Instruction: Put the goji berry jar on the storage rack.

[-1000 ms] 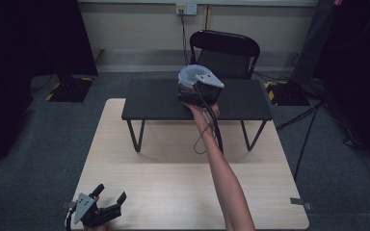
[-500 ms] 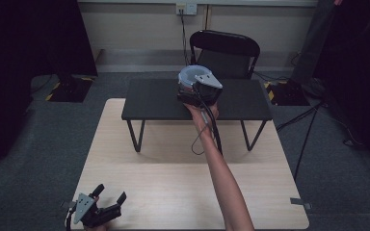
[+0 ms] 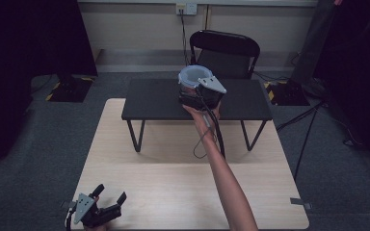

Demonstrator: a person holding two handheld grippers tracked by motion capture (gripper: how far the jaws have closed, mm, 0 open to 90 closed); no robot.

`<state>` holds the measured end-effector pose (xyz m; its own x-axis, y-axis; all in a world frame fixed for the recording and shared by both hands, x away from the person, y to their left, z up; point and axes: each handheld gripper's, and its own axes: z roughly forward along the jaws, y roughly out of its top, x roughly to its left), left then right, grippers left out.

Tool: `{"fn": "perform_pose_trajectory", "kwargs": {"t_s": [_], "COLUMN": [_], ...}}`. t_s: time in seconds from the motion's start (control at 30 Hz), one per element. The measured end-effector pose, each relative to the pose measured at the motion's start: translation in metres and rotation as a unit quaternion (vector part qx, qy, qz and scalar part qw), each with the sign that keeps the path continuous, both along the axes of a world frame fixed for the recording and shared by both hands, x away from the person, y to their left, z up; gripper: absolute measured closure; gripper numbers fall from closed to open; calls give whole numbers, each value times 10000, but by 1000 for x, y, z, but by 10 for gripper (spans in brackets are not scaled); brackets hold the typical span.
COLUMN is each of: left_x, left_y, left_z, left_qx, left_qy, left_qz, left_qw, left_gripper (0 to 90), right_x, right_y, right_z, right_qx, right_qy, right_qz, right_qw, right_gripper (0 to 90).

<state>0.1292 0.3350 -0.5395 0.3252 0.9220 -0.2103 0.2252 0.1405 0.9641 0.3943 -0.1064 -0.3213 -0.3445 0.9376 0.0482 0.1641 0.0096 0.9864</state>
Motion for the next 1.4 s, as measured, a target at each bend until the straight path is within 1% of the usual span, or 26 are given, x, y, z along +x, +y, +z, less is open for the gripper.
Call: {"fn": "perform_pose_trajectory", "kwargs": {"t_s": [0.07, 0.2, 0.33, 0.47, 0.67, 0.7, 0.77, 0.8, 0.83, 0.87, 0.9, 0.93, 1.0, 1.03, 1.07, 1.1, 1.13, 1.17, 1.2, 1.23, 1.27, 1.3, 1.33, 1.4], "left_x": [0, 0, 0, -1, -1, -1, -1, -1, -1, -1, -1, -1, -2, -2, -2, -2, -2, -2, -2, -2, -2, -2, -2, -2], "left_y": [1, 0, 0, -1, -1, -1, -2, -2, -2, -2, -2, -2, -3, -3, -3, -3, -3, -3, -3, -3, -3, -3, -4, -4], "left_z": [1, 1, 0, 0, 0, 0, 1, 1, 1, 1, 1, 1, 1, 1, 1, 1, 1, 1, 1, 1, 1, 1, 1, 1], "left_qx": [42, 40, 45, 59, 88, 92, 117, 119, 125, 144, 147, 152, 154, 158, 171, 171, 184, 188, 192, 193, 193, 183, 191, 199], "left_qy": [9, 3, -2, -9, -19, -25, -24, -26, -26, -28, -30, -33, -33, -36, -30, -30, -35, -37, -40, -38, -38, -38, -38, -38], "left_qz": [-9, -7, -14, -7, -7, -9, -10, -10, -14, -21, -19, -18, -15, -17, -13, -13, -21, -21, -23, -21, -21, -21, -24, -26], "left_qw": [10000, 10000, 10000, 10000, 10000, 10000, 9999, 9999, 9999, 9999, 9999, 9999, 9999, 9999, 9998, 9998, 9998, 9998, 9998, 9998, 9998, 9998, 9998, 9998], "left_gripper": [3, 3, 3, 3, 3, 3, 3, 3, 3, 3, 3, 3, 3, 3, 3, 3, 3, 3, 3, 3, 3, 3, 3, 3], "right_x": [-4, -13, -25, -38, -63, -66, -79, -79, -89, -89, -99, -99, -109, -115, -125, -125, -130, -140, -140, -151, -151, -156, -167, -179], "right_y": [-5, -15, -25, -33, -50, -52, -61, -61, -68, -68, -75, -75, -84, -88, -97, -97, -101, -110, -110, -119, -119, -123, -133, -143], "right_z": [0, 1, 2, 1, -6, -7, -11, -11, -16, -16, -21, -21, -28, -31, -38, -38, -41, -48, -48, -59, -59, -64, -74, -86], "right_qx": [62, 195, 214, 173, 131, 136, 201, 201, 227, 227, 265, 265, 299, 339, 335, 335, 363, 389, 389, 428, 428, 427, 413, 436], "right_qy": [-41, -97, -138, -186, -287, -295, -307, -307, -322, -322, -298, -298, -305, -295, -283, -283, -237, -186, -186, -166, -166, -121, 8, 82], "right_qz": [52, 194, 299, 379, 504, 518, 526, 526, 516, 516, 510, 510, 508, 503, 525, 525, 535, 536, 536, 511, 511, 511, 496, 430], "right_qw": [10000, 9996, 9992, 9990, 9982, 9981, 9979, 9979, 9979, 9979, 9979, 9979, 9978, 9977, 9977, 9977, 9976, 9976, 9976, 9976, 9976, 9977, 9979, 9981], "right_gripper": [0, 0, 0, 0, 0, 0, 0, 0, 0, 0, 0, 0, 0, 0, 0, 0, 0, 0, 0, 0, 0, 0, 0, 0]}}
